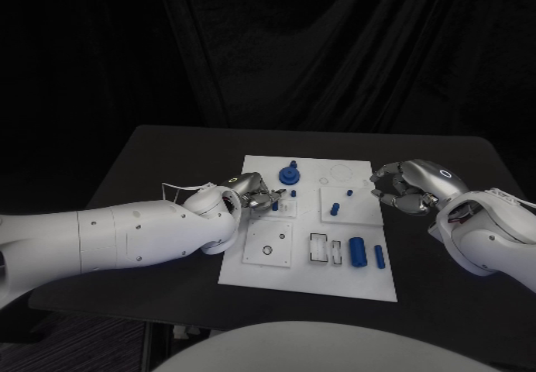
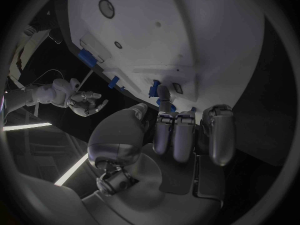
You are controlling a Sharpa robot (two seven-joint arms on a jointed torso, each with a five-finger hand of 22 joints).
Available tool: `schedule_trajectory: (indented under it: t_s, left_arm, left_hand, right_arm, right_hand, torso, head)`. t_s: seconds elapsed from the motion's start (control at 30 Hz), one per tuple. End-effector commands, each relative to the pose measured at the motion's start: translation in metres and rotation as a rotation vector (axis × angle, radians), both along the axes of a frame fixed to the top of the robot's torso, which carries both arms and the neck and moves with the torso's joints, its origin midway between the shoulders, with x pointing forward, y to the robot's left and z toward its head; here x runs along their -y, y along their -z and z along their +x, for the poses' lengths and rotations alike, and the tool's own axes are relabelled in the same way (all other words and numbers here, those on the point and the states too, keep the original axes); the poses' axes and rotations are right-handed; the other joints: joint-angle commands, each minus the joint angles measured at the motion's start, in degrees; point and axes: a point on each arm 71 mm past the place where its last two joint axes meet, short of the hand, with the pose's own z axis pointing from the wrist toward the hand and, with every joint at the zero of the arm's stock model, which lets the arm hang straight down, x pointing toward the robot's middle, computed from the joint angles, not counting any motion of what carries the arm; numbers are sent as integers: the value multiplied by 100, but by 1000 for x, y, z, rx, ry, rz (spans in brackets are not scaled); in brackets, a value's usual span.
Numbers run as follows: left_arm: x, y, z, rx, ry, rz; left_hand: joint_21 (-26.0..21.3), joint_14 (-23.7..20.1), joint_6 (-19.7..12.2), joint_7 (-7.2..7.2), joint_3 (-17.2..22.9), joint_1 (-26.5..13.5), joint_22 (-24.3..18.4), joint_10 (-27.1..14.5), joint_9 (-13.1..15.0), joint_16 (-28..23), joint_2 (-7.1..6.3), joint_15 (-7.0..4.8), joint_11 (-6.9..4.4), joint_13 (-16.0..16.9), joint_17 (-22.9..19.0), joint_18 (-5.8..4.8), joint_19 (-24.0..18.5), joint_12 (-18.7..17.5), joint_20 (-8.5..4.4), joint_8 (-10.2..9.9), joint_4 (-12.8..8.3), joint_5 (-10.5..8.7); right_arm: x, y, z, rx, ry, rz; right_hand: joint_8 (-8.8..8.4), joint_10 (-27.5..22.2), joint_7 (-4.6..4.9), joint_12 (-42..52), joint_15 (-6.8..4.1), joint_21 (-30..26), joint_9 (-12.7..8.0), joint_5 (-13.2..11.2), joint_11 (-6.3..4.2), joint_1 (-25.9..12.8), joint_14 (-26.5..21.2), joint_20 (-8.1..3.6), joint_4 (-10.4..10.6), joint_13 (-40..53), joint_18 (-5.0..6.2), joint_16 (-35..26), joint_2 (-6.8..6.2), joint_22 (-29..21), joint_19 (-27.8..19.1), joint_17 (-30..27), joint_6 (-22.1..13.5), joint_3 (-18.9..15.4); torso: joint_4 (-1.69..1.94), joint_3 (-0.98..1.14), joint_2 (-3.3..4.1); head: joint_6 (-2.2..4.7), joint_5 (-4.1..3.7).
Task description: Assemble the parts on the task board
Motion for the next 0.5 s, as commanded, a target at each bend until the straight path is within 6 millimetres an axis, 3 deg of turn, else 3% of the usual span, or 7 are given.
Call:
schedule_trajectory:
  t_s: [0.03, 0.07, 0.17, 0.37, 0.5]
  left_arm:
    - [3, -10, -3, 78, 18, -70]
    - [3, -11, -3, 83, 18, -73]
    - [2, -24, -1, 116, 35, -66]
    - [5, -56, 15, 111, 101, 15]
    - [10, -72, 32, -24, 145, 116]
  left_hand:
    - [-25, 605, -66, 3, -51, 11, 1230, 590, 73, 14, 74, -39, -35, 1500, 1508, -50, 166, 16, -31, 51, 9, 53]
    - [26, 605, -242, 0, 13, 448, 1246, 590, 192, 14, -164, -57, -32, 1500, 1508, -62, 191, 16, -36, 70, -306, 287]
    - [48, 605, -447, 26, 0, 938, 1251, 590, 360, 14, -327, -33, -22, 1500, 1508, -66, 200, 16, -28, 239, -168, 317]
    - [7, 605, -608, 54, -69, 1237, 1237, 590, 357, 14, -421, -6, 3, 1500, 1508, -55, 175, 16, -11, 357, -42, 185]
    - [-78, 605, -670, 51, -32, 1741, 1212, 590, 338, 14, -408, 11, 13, 1500, 1508, -36, 121, 16, 11, 435, -150, 55]
  right_arm:
    - [1, 1, -1, 0, 10, 0]
    - [1, 0, -1, 3, 9, 2]
    - [0, -1, -1, 23, 3, 15]
    - [-1, -5, -2, 67, -12, 42]
    - [-2, -5, 0, 70, -14, 45]
  right_hand:
    - [-3, 303, 6, 9, -4, 28, -5, 33, 1, -7, 594, 6, 9, 1135, 9, 35, -21, 1079, 42, 1509, 31, 34]
    - [0, 300, 5, 6, -4, 22, -7, 33, 1, -8, 593, 6, 9, 1131, 10, 32, -19, 1077, 40, 1506, 36, 36]
    - [0, 303, 5, 9, -4, 46, -7, 34, 1, -8, 594, 6, 8, 1134, 5, 35, -20, 1084, 51, 1510, 37, 37]
    - [15, 345, -1, 51, -8, 146, -23, 76, -4, -8, 594, 3, 2, 1181, -17, 35, -22, 1115, 101, 1510, 74, 52]
    - [28, 348, -4, 53, -7, 149, -30, 105, -1, -11, 594, 2, 2, 1183, -17, 35, -16, 1117, 106, 1510, 105, 63]
  torso:
    - [12, -4, 3]
    - [12, -4, 2]
    - [-2, 3, -15]
    - [-46, 24, -28]
    - [-54, 28, -24]
  head:
    - [0, -27]
    - [0, -31]
    - [0, -34]
    - [0, -14]
    - [0, -8]
